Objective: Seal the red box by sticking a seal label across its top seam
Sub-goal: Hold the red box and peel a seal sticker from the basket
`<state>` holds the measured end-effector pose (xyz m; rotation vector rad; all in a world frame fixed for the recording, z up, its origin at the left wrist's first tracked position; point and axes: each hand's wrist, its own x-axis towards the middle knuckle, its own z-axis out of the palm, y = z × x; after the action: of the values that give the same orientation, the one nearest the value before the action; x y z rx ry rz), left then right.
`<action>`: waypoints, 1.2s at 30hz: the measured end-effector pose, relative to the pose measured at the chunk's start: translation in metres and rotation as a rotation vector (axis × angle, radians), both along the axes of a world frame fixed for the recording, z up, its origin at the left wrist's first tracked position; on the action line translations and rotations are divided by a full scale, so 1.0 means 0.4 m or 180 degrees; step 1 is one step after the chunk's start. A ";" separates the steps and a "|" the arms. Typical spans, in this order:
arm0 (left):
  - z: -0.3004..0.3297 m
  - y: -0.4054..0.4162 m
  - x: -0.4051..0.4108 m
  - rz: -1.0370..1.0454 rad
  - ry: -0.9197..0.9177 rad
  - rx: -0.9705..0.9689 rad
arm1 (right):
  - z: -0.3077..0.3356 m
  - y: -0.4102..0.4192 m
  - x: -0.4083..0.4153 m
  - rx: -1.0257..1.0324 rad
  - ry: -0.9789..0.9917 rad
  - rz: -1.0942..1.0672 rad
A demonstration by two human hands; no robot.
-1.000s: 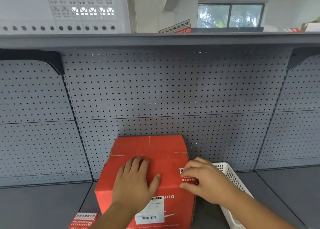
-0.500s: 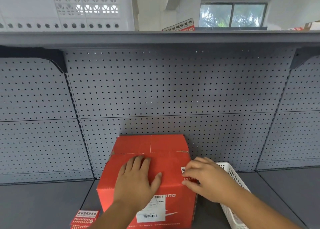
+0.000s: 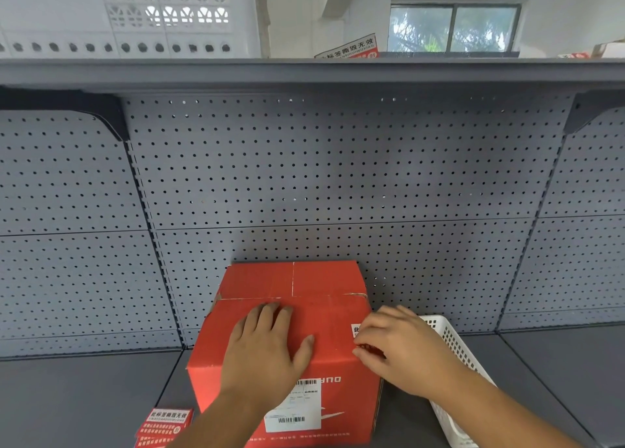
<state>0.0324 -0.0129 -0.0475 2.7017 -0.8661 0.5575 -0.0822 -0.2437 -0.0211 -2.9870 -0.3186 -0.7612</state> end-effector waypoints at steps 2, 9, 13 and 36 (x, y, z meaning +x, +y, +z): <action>-0.001 0.000 0.001 -0.0007 0.0000 -0.0014 | 0.001 0.003 0.001 -0.0029 -0.0036 -0.0010; 0.000 0.000 -0.001 -0.0006 0.0004 0.0004 | 0.006 0.016 0.000 -0.0075 -0.0050 -0.0045; 0.002 0.000 -0.002 0.0004 0.0008 0.0004 | 0.011 0.019 -0.002 -0.0006 -0.0009 -0.0075; 0.001 -0.001 -0.004 0.0008 0.0040 -0.0029 | 0.021 0.019 0.000 -0.0615 0.0031 -0.0030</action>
<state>0.0310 -0.0131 -0.0473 2.6956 -0.8549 0.5433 -0.0821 -0.2360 -0.0129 -3.1727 -0.3999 -0.7578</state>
